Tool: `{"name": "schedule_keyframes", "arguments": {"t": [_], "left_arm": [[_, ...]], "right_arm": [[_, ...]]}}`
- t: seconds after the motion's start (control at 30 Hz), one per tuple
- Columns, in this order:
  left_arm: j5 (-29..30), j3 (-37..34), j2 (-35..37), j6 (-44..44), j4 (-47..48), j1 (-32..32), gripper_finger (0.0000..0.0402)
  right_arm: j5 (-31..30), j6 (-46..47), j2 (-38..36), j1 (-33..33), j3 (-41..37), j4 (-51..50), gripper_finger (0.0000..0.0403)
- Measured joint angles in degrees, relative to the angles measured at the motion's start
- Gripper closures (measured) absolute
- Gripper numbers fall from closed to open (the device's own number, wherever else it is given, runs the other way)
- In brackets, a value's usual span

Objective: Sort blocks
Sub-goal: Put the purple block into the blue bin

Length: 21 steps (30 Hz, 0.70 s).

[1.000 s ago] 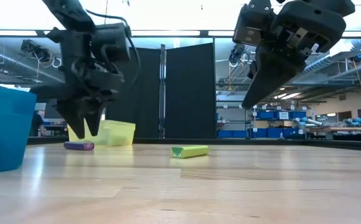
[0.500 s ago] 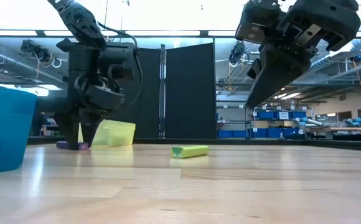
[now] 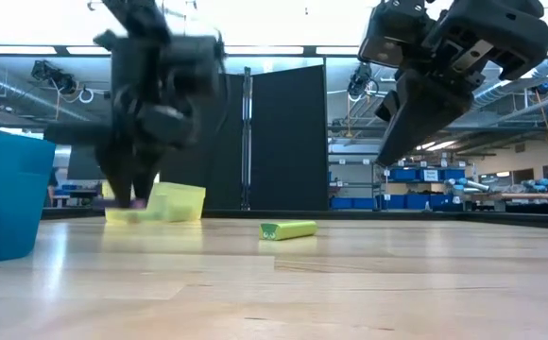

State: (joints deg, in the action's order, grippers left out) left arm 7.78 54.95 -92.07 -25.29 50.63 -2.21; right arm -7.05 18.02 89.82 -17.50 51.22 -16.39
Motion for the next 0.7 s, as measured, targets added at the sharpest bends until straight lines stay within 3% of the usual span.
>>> {"name": "schedule_keyframes", "arguments": {"t": [0.2, 0.4, 0.53, 0.7], "left_arm": [[-1.33, 9.89, 0.0, 2.18, 8.88, 10.95, 0.0303], [-5.0, 17.88, 0.09, 12.08, 14.13, 25.42, 0.0303], [-5.32, 18.55, 0.09, 19.49, 12.71, 34.03, 0.0303], [-5.43, 12.34, 0.13, 25.84, 1.56, 39.45, 0.0303]], "right_arm": [[0.28, -0.03, 0.0, 0.0, 0.0, -0.54, 0.0393], [0.28, -0.24, 0.0, 0.0, 0.0, -1.51, 0.0393], [0.28, -0.89, 0.0, 0.0, 0.0, -1.54, 0.0393], [0.29, -1.2, 0.0, 0.0, 0.0, -0.24, 0.0393]]}}
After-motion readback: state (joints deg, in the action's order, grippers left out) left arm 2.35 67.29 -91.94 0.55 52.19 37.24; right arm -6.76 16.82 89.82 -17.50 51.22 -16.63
